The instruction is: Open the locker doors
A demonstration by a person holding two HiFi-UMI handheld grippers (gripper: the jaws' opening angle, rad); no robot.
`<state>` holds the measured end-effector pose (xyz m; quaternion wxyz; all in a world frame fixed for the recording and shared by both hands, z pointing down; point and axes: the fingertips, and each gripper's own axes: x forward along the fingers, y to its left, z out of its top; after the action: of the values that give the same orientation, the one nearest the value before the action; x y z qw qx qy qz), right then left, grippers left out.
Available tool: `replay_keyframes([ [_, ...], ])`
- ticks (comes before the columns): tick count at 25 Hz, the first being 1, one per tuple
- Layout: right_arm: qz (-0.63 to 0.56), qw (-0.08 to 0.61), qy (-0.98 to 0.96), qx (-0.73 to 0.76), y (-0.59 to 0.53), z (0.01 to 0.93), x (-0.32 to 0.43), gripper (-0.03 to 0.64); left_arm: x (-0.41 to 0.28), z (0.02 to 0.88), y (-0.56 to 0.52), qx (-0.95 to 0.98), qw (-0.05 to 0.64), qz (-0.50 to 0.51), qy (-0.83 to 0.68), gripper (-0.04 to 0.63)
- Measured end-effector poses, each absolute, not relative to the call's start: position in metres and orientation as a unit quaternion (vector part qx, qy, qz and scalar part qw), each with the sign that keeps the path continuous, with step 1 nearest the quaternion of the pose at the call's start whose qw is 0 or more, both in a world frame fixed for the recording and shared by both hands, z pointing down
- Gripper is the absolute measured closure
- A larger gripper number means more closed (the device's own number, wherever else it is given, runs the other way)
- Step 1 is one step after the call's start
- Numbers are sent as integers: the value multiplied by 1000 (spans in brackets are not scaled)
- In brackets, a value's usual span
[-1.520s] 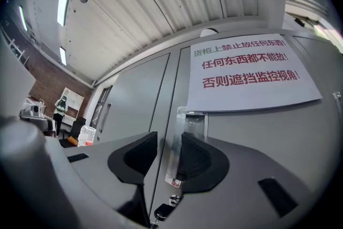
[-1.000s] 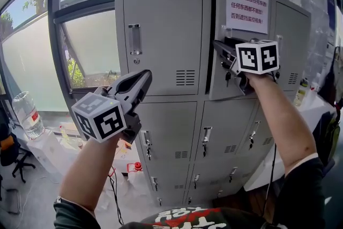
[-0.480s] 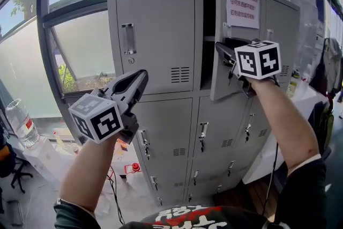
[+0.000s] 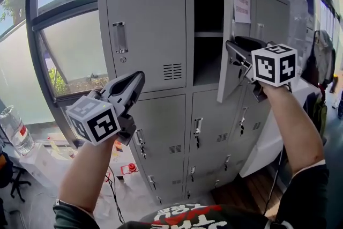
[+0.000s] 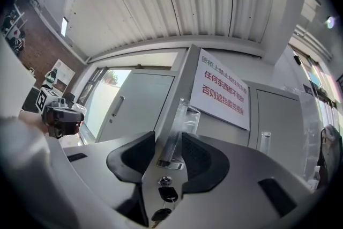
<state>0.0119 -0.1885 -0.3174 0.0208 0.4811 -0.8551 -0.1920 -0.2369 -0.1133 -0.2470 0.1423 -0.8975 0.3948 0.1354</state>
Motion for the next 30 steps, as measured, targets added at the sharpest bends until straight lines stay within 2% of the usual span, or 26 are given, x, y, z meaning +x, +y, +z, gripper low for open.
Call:
replay_keyframes([
  [21,-162,-31,-821,547,-124,-315,168,448,-118,-243,-116,-936,136,135,296,591],
  [30,-152,-43,-804,573,-122,-315,226,485,-96,-239,-124,-938,122,137,293,591],
])
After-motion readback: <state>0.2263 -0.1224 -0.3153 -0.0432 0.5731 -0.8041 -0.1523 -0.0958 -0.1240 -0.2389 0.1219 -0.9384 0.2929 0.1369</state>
